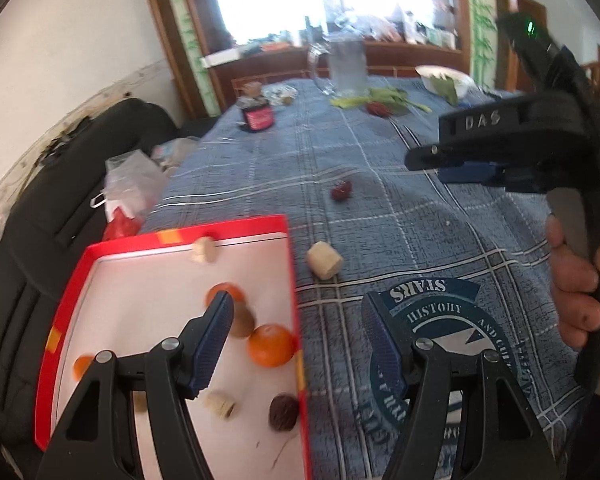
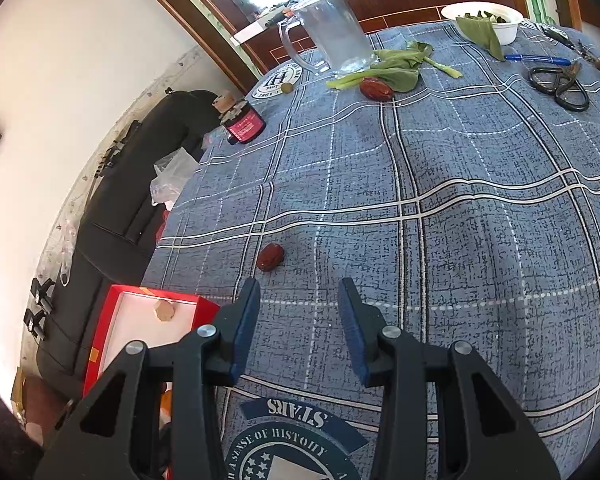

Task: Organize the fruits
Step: 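Move the left gripper to a beige cube while the right reaches a dark red date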

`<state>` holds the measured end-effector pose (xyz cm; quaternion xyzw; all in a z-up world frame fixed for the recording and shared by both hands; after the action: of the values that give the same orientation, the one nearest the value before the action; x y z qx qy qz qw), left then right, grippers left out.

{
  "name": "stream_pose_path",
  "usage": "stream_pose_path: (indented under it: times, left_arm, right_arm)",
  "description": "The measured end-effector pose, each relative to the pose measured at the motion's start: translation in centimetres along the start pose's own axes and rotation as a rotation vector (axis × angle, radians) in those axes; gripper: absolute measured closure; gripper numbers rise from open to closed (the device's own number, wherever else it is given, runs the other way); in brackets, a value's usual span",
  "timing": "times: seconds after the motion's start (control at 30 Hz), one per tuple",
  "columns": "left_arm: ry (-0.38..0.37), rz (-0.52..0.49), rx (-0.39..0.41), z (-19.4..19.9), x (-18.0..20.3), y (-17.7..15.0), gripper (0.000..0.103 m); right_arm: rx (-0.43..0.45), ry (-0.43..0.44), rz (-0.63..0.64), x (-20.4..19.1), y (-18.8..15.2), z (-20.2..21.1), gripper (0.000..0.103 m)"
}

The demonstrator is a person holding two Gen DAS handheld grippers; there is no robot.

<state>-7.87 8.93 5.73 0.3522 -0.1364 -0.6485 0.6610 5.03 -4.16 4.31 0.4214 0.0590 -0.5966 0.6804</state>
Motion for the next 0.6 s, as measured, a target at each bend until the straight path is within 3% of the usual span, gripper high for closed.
stream_pose_path:
  times: [0.3,0.6]
  left_arm:
    - [-0.072,-0.118,-0.054,-4.0,1.5,2.0,0.037]
    - [-0.113,-0.164,-0.093,-6.2,1.9,2.8,0.037]
  right_arm:
    - [-0.002,-0.004,0.0,-0.1,0.0,-0.1,0.06]
    - [-0.005,-0.018,-0.003,0.1,0.0,-0.2,0.06]
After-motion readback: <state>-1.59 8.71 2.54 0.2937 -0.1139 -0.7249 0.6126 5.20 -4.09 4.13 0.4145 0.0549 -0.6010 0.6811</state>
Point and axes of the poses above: each gripper's, at about its wrist camera, not at the fingertips, and z roughly against the way its jaws point, x to its right, y to its top, the point moved 1 cm from there along -z, roughly the way its jaws point, and after that the axes turned 7 degrees about y, right-handed, at the moved point
